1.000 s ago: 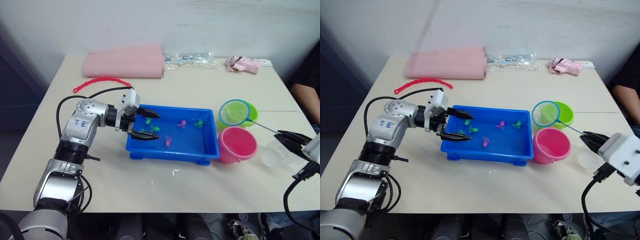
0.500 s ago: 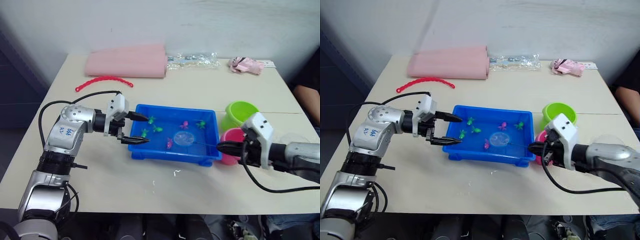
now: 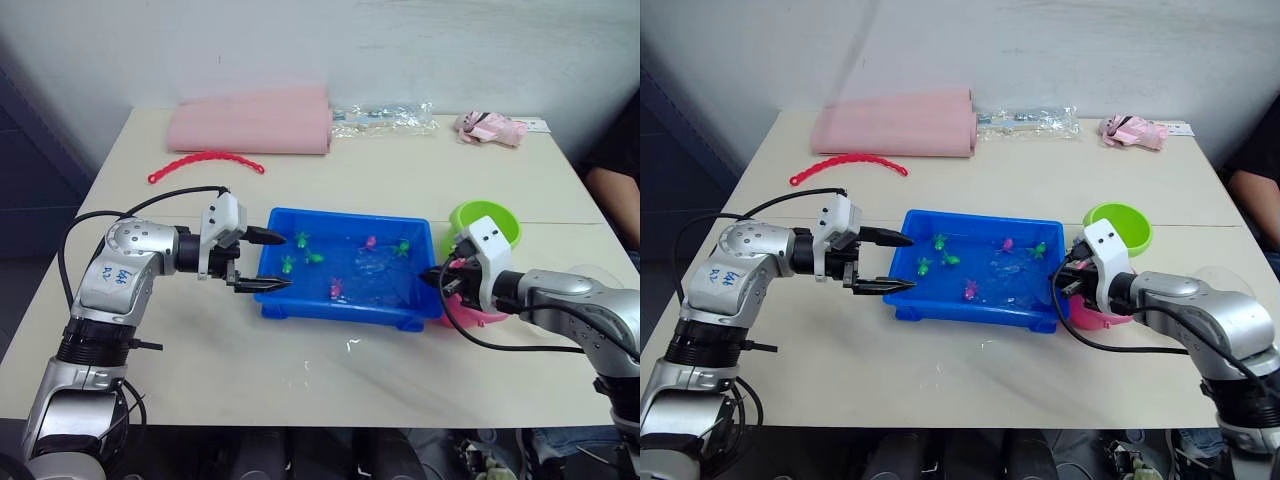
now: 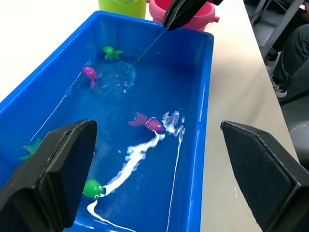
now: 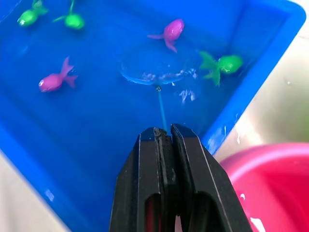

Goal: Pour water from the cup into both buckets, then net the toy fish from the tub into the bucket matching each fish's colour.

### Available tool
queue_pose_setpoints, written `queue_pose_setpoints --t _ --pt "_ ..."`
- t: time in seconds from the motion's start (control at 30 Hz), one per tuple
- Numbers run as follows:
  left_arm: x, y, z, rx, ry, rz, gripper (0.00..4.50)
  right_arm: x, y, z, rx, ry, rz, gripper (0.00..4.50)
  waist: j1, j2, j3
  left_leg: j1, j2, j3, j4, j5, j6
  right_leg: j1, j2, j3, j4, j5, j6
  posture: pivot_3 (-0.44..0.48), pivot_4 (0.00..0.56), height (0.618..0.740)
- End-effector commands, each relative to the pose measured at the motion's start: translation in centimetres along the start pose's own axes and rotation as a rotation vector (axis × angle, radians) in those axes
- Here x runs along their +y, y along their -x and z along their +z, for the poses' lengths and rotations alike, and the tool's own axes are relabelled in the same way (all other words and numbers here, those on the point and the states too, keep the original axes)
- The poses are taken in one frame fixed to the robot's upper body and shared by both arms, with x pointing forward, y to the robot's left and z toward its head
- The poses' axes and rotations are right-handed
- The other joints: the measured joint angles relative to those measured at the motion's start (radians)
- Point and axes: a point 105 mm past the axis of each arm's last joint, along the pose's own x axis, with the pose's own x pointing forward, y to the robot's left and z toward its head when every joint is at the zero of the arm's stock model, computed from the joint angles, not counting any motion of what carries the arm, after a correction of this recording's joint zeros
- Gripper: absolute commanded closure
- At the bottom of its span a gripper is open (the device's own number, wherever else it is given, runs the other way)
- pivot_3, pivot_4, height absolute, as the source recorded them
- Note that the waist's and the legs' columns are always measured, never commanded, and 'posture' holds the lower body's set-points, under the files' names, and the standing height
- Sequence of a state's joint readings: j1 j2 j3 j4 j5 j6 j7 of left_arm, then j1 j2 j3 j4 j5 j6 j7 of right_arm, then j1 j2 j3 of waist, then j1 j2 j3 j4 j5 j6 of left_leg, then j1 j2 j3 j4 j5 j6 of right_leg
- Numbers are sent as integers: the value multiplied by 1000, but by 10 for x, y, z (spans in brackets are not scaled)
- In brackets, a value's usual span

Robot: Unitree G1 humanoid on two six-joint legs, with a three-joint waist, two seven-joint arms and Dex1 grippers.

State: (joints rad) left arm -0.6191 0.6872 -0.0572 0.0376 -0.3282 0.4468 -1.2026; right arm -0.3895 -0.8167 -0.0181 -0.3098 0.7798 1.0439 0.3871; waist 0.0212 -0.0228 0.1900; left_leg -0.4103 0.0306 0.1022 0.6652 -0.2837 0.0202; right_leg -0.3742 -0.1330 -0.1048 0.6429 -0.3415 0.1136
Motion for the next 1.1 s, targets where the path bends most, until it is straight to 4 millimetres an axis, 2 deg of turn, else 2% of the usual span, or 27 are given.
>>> queue_pose_setpoints --t 0.03,0.17,0.37,0.5,0.8,0.87,0.97,1.1 --pt "0 3 14 -29 -47 -1 31 1 11 28 -117 48 -17 4500 0 0 0 0 0 0 0 0 0 0 0 0 0 0 0 0 150 738" --pt "1 -3 15 -37 -50 -18 31 10 17 30 -140 72 11 4500 1 0 0 0 0 0 0 0 0 -1 0 0 0 0 0 0 150 738" --pt "4 -10 19 -53 -58 -42 31 13 22 21 -121 115 -1 4500 1 0 0 0 0 1 0 0 0 -1 0 1 0 0 0 0 150 738" --pt "5 -15 22 -71 -56 -63 31 18 37 20 -147 204 -8 4500 2 0 0 0 0 1 0 0 0 -1 1 1 0 0 0 0 150 738" --pt "4 -39 41 -176 -19 -150 31 31 104 26 -243 435 -129 4500 6 0 0 -1 -1 0 0 0 0 0 1 1 0 0 1 0 150 738" --pt "2 -44 44 -192 -16 -177 31 32 117 23 -241 460 -163 4500 6 0 0 -1 0 0 0 0 0 0 1 1 0 0 1 0 150 738" --pt "-4 -53 48 -215 -10 -244 31 24 148 17 -229 444 -286 4500 6 0 0 0 0 0 0 0 0 1 1 1 0 0 1 0 150 738" --pt "-5 -63 50 -219 -33 -278 31 18 183 1 -137 469 -406 4500 8 0 0 1 -1 0 0 0 0 1 2 1 -1 0 1 0 150 738"
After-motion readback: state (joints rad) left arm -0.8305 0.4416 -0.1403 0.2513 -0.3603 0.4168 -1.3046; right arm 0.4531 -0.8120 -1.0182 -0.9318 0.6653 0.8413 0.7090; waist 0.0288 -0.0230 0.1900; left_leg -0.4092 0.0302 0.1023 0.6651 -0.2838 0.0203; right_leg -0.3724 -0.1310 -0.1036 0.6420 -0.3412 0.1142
